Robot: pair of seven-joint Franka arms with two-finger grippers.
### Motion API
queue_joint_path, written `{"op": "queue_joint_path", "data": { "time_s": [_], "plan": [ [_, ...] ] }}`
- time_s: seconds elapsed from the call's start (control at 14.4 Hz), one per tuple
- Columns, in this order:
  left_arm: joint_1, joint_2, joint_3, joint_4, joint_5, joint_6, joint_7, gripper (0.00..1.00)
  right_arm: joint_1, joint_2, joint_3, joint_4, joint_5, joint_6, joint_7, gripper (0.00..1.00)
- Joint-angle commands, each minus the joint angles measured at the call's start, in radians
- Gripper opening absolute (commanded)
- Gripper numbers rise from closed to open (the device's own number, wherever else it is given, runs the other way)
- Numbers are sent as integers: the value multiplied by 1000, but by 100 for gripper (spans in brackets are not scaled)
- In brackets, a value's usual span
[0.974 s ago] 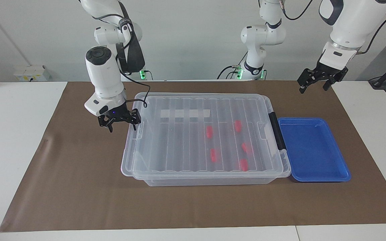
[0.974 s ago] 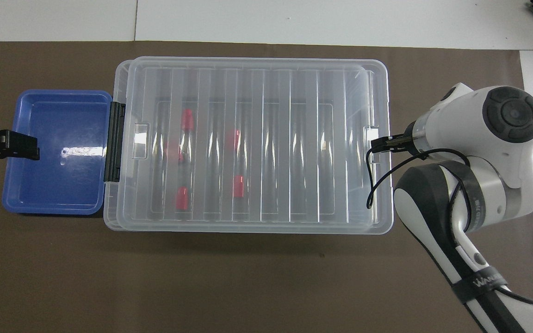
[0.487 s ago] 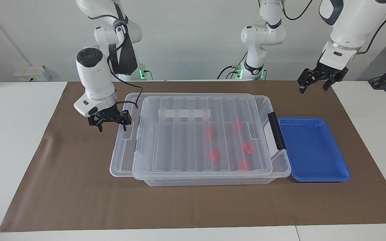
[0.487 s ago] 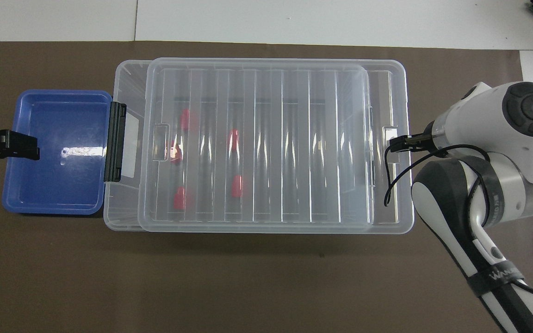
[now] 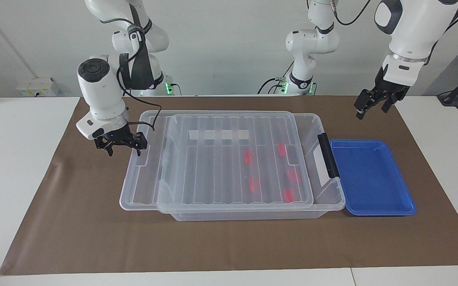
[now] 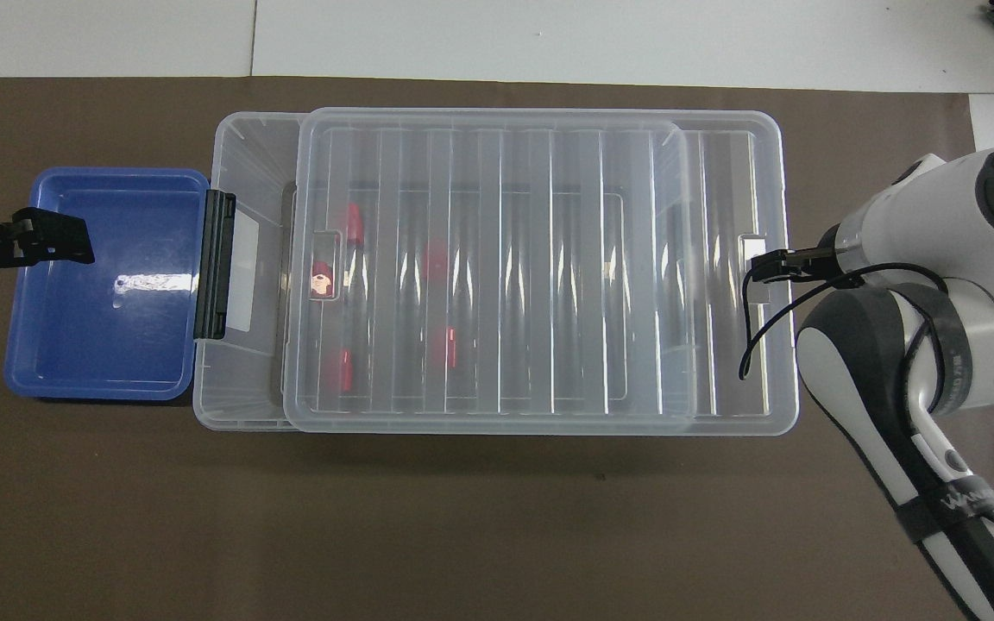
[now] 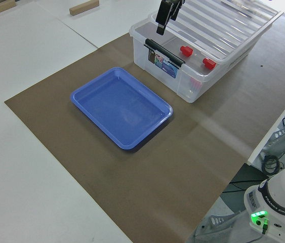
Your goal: Place red block in blue tray from box
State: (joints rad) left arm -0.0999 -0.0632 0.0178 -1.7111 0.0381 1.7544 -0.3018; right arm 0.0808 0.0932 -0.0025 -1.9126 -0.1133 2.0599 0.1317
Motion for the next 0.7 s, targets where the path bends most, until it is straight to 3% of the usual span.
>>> {"op": "queue_joint_path", "data": {
  "time_s": [0.0,0.63],
  "plan": [
    [-21,-41,11,-51,-12,40,-37,100,-25,-1,1,-6,-32,-20,9,100],
    [-24,-40,11,-51,-12,56,-63,100,-67,-13,-4,0,-37,-75,3,100]
  ]
}}
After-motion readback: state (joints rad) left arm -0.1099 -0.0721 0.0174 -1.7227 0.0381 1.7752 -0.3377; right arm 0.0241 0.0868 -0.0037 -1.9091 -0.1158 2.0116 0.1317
